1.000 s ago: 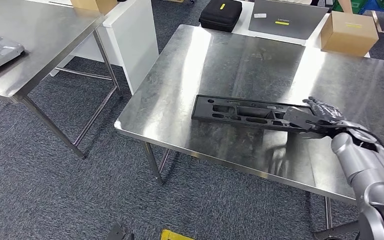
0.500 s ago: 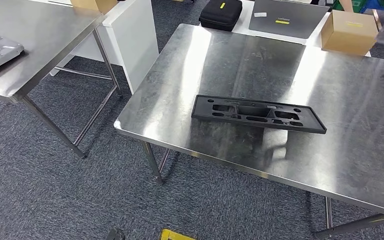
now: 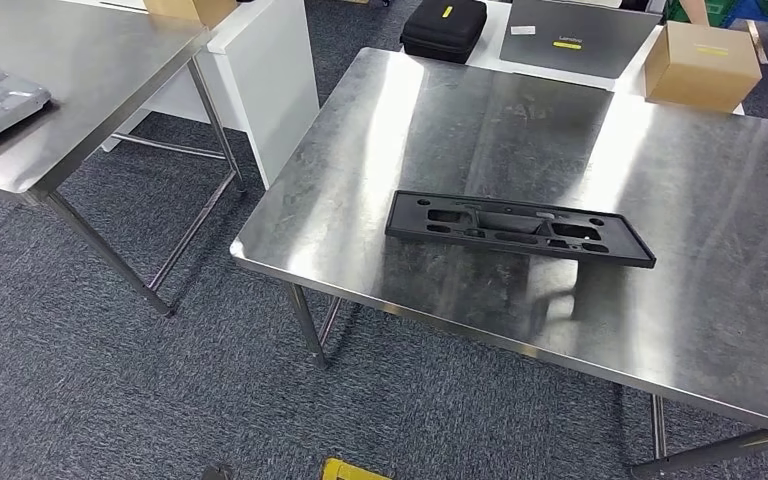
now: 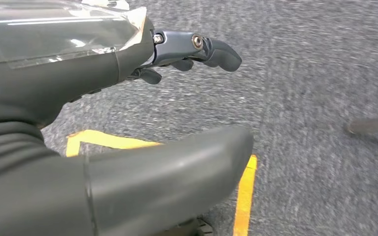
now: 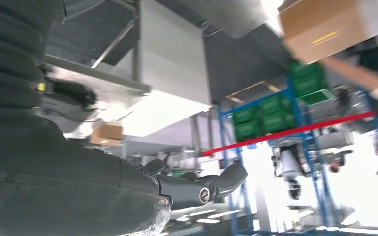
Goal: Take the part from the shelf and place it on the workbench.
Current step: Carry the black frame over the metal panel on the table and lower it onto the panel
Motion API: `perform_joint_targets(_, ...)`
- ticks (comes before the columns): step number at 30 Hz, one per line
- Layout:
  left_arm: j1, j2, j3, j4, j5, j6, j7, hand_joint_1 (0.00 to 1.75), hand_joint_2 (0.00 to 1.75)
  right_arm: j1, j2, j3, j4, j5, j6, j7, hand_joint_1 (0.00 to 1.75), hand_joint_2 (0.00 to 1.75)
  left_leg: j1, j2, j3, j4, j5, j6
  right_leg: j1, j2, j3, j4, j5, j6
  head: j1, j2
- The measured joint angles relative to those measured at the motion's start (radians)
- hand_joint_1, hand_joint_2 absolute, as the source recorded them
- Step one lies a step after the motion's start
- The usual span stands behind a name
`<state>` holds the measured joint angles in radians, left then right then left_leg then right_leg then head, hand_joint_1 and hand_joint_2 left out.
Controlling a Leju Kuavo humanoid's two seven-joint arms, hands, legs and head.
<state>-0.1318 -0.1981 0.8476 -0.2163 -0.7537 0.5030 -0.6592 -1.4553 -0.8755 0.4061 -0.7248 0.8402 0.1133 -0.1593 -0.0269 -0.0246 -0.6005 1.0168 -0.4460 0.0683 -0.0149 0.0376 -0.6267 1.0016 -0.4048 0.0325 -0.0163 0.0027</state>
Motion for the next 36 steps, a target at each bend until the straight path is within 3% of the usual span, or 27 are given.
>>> perform_joint_targets(3,0.010,-0.001,0.020,0.001,0.014,0.011,0.001,0.00,1.75,0.099,-0.106,-0.006,-0.044,-0.093,-0.051,0.021,0.00,1.75,0.000,-0.002,0.002,0.001,-0.001,0.002,0.002,-0.001,0.001,-0.001,-0.001,0.002,0.000,0.000)
perform_joint_targets(5,0.017,-0.004,0.037,0.002,0.028,0.016,0.002,0.00,1.75,0.252,-0.210,-0.039,-0.082,-0.239,-0.151,0.030,0.00,1.75,0.002,-0.010,0.003,0.001,-0.003,0.004,0.008,-0.008,0.006,-0.004,-0.005,0.006,-0.001,0.000)
perform_joint_targets(7,0.029,-0.006,0.055,0.004,0.041,0.021,0.004,0.00,1.75,0.523,-0.314,-0.132,-0.104,-0.399,-0.301,0.003,0.00,1.75,0.007,-0.021,0.004,0.002,-0.006,0.007,0.016,-0.017,0.016,-0.007,-0.008,0.010,0.000,0.000)
perform_joint_targets(9,0.042,-0.006,0.073,0.005,0.048,0.028,0.007,0.00,1.75,0.849,-0.351,-0.307,-0.146,-0.414,-0.380,-0.038,0.00,1.75,0.012,-0.026,0.001,0.001,-0.013,0.011,0.019,-0.022,0.027,-0.008,-0.011,0.011,0.004,0.000)
perform_joint_targets(12,0.045,-0.006,0.097,0.007,0.059,0.037,0.004,0.00,1.75,1.193,-0.264,-0.693,-0.269,-0.170,-0.323,-0.088,0.00,1.75,0.010,-0.021,0.006,0.001,-0.021,0.011,0.017,-0.015,0.028,-0.009,-0.015,0.007,0.006,0.000)
perform_joint_targets(15,0.043,-0.008,0.125,0.008,0.085,0.042,-0.017,0.00,1.75,1.345,-0.146,-1.061,-0.333,0.022,-0.328,-0.135,0.00,1.75,0.006,-0.029,0.006,0.000,-0.018,0.011,0.015,-0.024,0.027,-0.009,-0.018,0.009,0.003,0.000)
perform_joint_targets(17,0.049,-0.010,0.143,0.008,0.096,0.048,-0.029,0.00,1.75,1.391,-0.073,-1.211,-0.358,0.086,-0.371,-0.169,0.00,1.75,0.008,-0.031,0.006,0.000,-0.014,0.009,0.015,-0.026,0.026,-0.009,-0.018,0.009,0.003,0.000)
perform_joint_targets(21,0.051,-0.016,0.163,0.009,0.096,0.051,-0.038,0.00,1.75,1.458,0.084,-1.405,-0.408,0.202,-0.432,-0.262,0.00,1.75,0.008,-0.025,0.009,0.000,-0.015,0.007,0.016,-0.022,0.025,-0.009,-0.018,0.009,0.003,0.000)
perform_joint_targets(26,0.051,-0.016,0.173,0.008,0.099,0.048,-0.040,0.00,1.75,1.488,0.272,-1.646,-0.492,0.294,-0.394,-0.375,0.00,1.75,0.008,-0.016,0.009,0.000,-0.019,0.005,0.015,-0.014,0.024,-0.009,-0.018,0.009,0.004,0.000)
perform_joint_targets(31,0.051,-0.014,0.174,0.003,0.129,0.055,-0.040,0.00,1.75,1.480,0.392,-1.798,-0.540,0.362,-0.395,-0.419,0.00,1.75,0.007,-0.009,0.010,-0.001,-0.020,0.005,0.015,-0.005,0.024,-0.009,-0.018,0.008,0.003,0.000)
perform_joint_targets(36,0.051,-0.013,0.174,-0.005,0.158,0.070,-0.040,0.00,1.75,1.452,0.503,-1.875,-0.537,0.401,-0.533,-0.446,0.00,1.75,0.007,-0.001,0.012,-0.001,-0.020,0.005,0.015,0.000,0.024,-0.009,-0.017,0.007,0.004,0.000)
